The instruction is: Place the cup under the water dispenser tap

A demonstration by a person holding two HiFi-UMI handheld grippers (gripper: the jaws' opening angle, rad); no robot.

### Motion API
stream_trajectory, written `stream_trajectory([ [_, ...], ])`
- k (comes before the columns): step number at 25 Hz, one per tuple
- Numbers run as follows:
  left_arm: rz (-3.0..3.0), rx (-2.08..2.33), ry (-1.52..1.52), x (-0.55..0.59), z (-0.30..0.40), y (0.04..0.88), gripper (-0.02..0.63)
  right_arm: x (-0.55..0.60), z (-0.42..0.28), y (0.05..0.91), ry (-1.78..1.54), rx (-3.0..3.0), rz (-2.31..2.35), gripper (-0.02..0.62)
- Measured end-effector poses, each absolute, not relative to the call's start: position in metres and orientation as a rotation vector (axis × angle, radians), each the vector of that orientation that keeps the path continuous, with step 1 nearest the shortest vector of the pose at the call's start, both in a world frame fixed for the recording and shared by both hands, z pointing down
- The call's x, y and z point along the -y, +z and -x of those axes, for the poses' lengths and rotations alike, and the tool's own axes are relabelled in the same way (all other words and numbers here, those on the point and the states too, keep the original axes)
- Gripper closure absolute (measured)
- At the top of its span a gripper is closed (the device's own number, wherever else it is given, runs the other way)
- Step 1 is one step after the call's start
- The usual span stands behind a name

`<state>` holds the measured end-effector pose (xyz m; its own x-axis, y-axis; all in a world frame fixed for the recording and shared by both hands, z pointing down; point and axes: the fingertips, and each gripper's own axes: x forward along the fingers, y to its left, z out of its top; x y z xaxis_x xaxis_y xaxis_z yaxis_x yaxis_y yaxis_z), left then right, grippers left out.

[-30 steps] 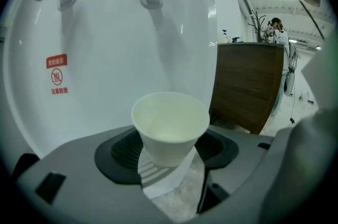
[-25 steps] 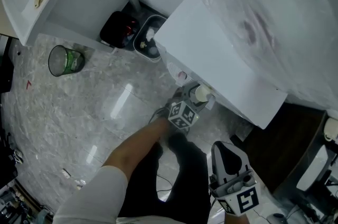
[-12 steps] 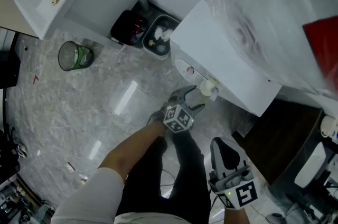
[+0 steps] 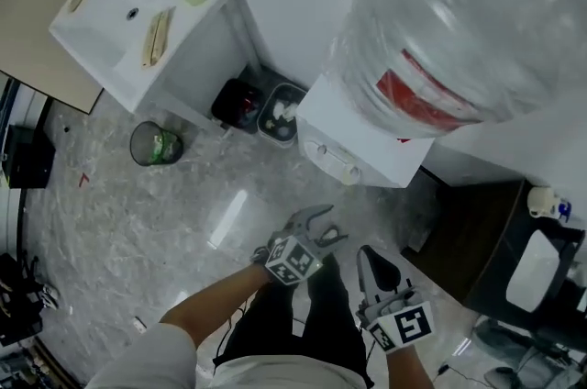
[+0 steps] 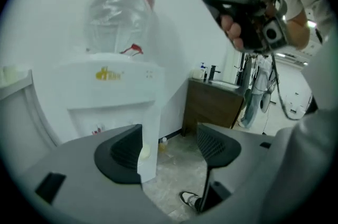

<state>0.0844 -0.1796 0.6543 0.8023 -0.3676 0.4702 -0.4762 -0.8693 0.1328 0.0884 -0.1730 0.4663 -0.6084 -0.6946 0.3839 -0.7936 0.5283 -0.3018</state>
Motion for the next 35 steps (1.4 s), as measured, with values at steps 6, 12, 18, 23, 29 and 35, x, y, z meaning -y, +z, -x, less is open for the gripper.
stream_trajectory([
  [6, -2.716, 0.726, 0.526, 0.148, -0.064, 0.514, 0.514, 0.138, -0.088, 0.412, 0.636, 2.506, -1.319, 0.58],
  [12, -2.649, 0.83, 0.441, 0.117, -0.043, 0.414, 0.601, 0.106, -0.078, 0.366, 0.615, 2.522, -1.375, 0.58],
  [18, -2.639, 0.885, 0.355, 0.11, -0.035, 0.34, 0.601, 0.094, -0.07, 0.327, 0.603, 2.539, -1.419, 0.58],
  [23, -2.658, 0.913, 0.294, 0.114, -0.037, 0.305, 0.601, 0.095, -0.072, 0.306, 0.582, 2.541, -1.447, 0.58],
  [29, -2.686, 0.905, 0.27, 0.112, -0.046, 0.291, 0.601, 0.1, -0.074, 0.292, 0.514, 2.546, -1.447, 0.58],
  [35, -2.685, 0.916, 0.279, 0.118, -0.044, 0.29, 0.601, 0.108, -0.069, 0.29, 0.508, 2.547, -1.437, 0.58],
])
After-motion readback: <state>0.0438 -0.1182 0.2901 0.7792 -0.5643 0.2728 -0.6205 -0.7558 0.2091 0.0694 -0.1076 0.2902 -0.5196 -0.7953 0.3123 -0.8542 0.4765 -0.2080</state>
